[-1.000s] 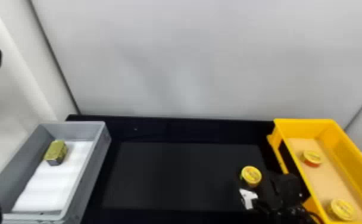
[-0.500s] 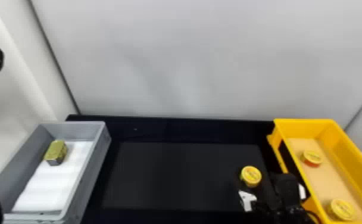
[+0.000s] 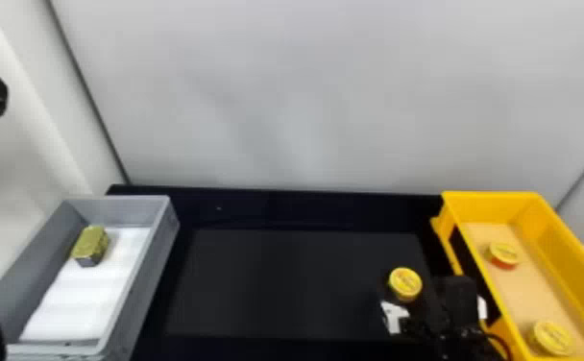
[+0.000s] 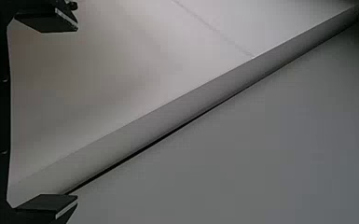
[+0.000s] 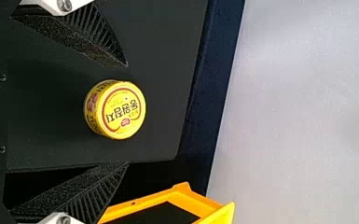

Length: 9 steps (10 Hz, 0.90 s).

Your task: Pick up the round yellow can and place it in the yellow rectangular box

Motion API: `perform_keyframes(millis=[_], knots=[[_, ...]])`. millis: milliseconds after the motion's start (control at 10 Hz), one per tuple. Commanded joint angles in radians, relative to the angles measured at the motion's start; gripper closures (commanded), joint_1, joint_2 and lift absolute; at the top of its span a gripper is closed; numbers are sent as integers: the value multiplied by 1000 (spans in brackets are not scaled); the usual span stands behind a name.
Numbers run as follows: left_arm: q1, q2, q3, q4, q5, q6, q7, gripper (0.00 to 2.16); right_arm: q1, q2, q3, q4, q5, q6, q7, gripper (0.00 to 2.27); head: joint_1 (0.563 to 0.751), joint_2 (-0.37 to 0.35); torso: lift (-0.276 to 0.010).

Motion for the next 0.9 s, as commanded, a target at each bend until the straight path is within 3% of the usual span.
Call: perform_keyframes(millis=[0, 500, 800], knots=[[2, -3, 0, -3, -3, 2, -1, -2, -29, -5, 7, 43, -10, 1, 2, 5, 686, 14, -56], [7, -3, 1, -6, -5, 5, -1, -2, -27, -4, 6, 46, -13, 18, -10, 91, 686, 14, -56], [7, -3, 1, -6, -6, 5, -1, -2, -29, -4, 4, 47, -11, 23, -15, 286, 686, 14, -56]])
